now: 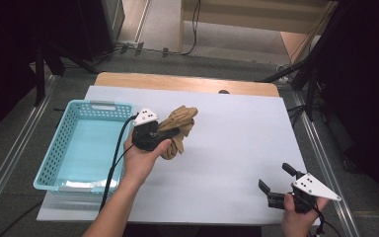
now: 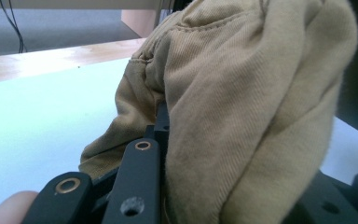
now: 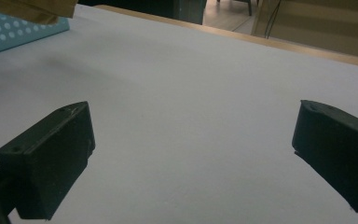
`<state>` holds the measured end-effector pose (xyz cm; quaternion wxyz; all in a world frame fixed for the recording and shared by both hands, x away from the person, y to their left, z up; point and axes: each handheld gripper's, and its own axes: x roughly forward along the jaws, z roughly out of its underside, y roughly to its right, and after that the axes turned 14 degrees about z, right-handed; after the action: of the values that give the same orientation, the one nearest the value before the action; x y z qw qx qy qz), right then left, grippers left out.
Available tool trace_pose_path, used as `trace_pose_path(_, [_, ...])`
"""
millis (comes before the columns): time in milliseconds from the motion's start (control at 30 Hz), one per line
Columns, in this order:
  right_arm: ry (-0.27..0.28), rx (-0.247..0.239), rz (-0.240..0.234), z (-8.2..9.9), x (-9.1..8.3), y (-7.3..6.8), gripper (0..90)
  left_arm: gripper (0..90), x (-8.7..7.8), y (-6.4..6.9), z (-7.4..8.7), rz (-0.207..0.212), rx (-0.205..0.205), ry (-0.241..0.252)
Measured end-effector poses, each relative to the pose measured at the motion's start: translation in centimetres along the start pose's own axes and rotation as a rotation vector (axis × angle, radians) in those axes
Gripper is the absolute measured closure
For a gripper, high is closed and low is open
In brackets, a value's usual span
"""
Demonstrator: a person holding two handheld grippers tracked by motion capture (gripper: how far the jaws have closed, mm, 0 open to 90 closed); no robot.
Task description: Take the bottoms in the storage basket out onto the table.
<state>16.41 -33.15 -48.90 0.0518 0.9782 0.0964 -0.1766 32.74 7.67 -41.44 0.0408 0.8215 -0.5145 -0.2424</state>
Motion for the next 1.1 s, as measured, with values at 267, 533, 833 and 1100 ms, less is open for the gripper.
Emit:
trace_pose_path(267, [0.000, -0.003, -0.004, 0.0, -0.1, -0.1, 0.0, 68.6, 2.0, 0.2, 0.8, 0.012, 0.004, -0.048])
trace_pose_path(533, [-0.006, -0.009, -0.008, 0.1, 0.1, -0.2, 0.0, 68.1, 3.6, 0.1, 1.9, 0.021, -0.009, -0.078])
trace_pose_path(833, [-0.011, -0.007, -0.010, 0.2, 0.2, -0.2, 0.0, 67.2, 5.0, -0.2, 3.2, 0.026, -0.035, -0.115])
trace_pose_path(1100, [-0.013, -0.006, -0.009, 0.2, 0.2, -0.2, 0.0, 66.8, 5.8, -0.4, 3.6, 0.028, -0.045, -0.128])
